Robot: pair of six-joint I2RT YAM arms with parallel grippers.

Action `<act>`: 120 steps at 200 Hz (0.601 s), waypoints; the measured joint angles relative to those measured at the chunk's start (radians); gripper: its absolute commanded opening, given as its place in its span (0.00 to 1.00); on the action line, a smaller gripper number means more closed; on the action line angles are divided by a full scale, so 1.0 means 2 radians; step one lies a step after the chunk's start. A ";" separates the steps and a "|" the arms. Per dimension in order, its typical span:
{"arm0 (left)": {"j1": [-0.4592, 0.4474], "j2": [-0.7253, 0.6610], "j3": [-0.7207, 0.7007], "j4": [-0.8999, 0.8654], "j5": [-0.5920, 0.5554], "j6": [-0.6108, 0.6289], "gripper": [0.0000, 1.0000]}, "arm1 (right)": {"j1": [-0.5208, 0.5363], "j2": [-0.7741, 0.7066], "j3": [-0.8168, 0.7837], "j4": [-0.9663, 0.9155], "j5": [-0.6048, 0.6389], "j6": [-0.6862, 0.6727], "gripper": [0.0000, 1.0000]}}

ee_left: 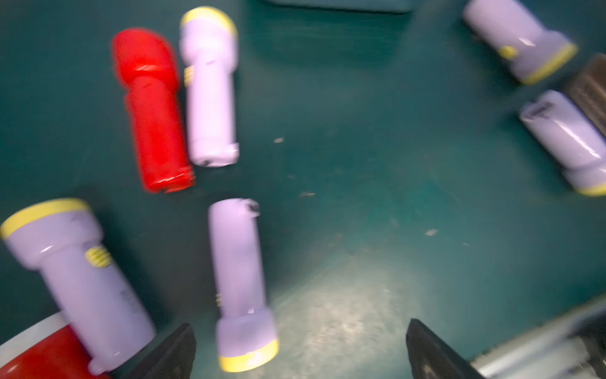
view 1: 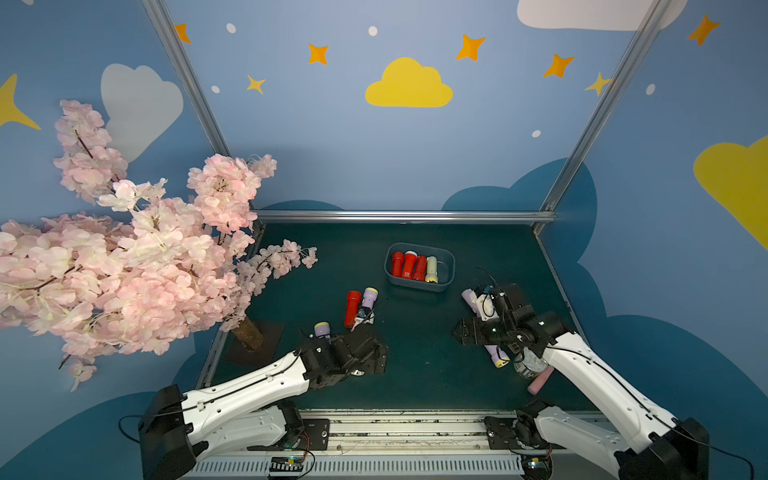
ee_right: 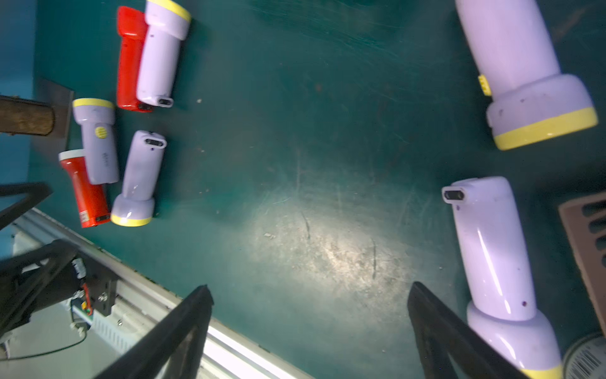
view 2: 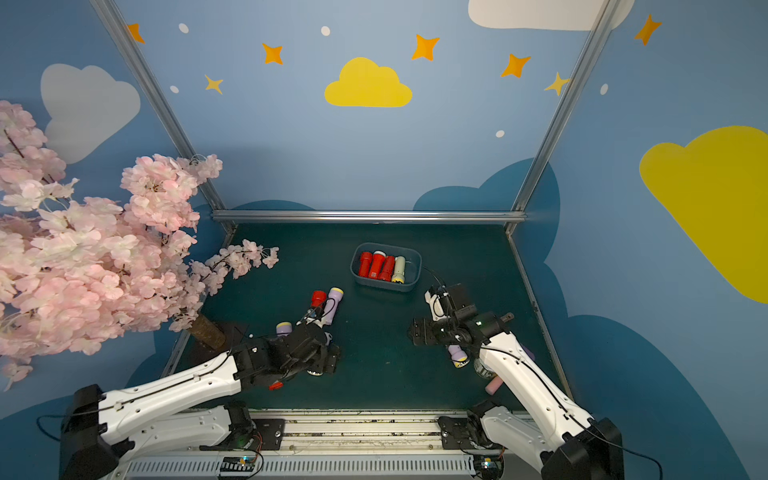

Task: Put the flashlights into the storage boxes
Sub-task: Pick up the flashlight from the center of the board.

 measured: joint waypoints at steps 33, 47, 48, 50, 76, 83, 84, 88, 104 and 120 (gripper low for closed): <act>0.055 0.003 -0.013 -0.015 0.025 0.002 0.99 | 0.005 -0.007 0.004 0.000 -0.011 0.000 0.93; 0.064 0.018 -0.012 -0.014 0.035 0.005 0.99 | 0.006 -0.008 0.004 0.000 -0.015 0.000 0.93; 0.065 0.021 -0.012 -0.014 0.036 0.006 0.99 | 0.006 -0.008 0.004 0.000 -0.015 0.000 0.93; 0.066 0.023 -0.012 -0.014 0.038 0.006 0.99 | 0.006 -0.008 0.004 0.000 -0.016 0.000 0.93; 0.077 0.079 0.000 -0.013 0.054 0.015 0.98 | 0.007 -0.008 0.004 0.001 -0.029 0.000 0.94; 0.078 0.094 0.006 -0.013 0.056 0.017 0.98 | 0.007 -0.008 0.004 0.001 -0.033 0.000 0.93; 0.079 0.097 0.007 -0.013 0.056 0.018 0.98 | 0.007 -0.008 0.004 0.001 -0.034 0.000 0.93; 0.080 0.106 0.010 -0.013 0.057 0.019 0.98 | 0.007 -0.008 0.004 0.001 -0.036 0.000 0.93; 0.081 0.137 0.025 -0.013 0.059 0.024 0.99 | 0.008 -0.008 0.004 0.002 -0.044 0.000 0.93; 0.081 0.164 0.040 -0.012 0.060 0.029 0.99 | 0.010 -0.008 0.004 0.002 -0.047 0.000 0.93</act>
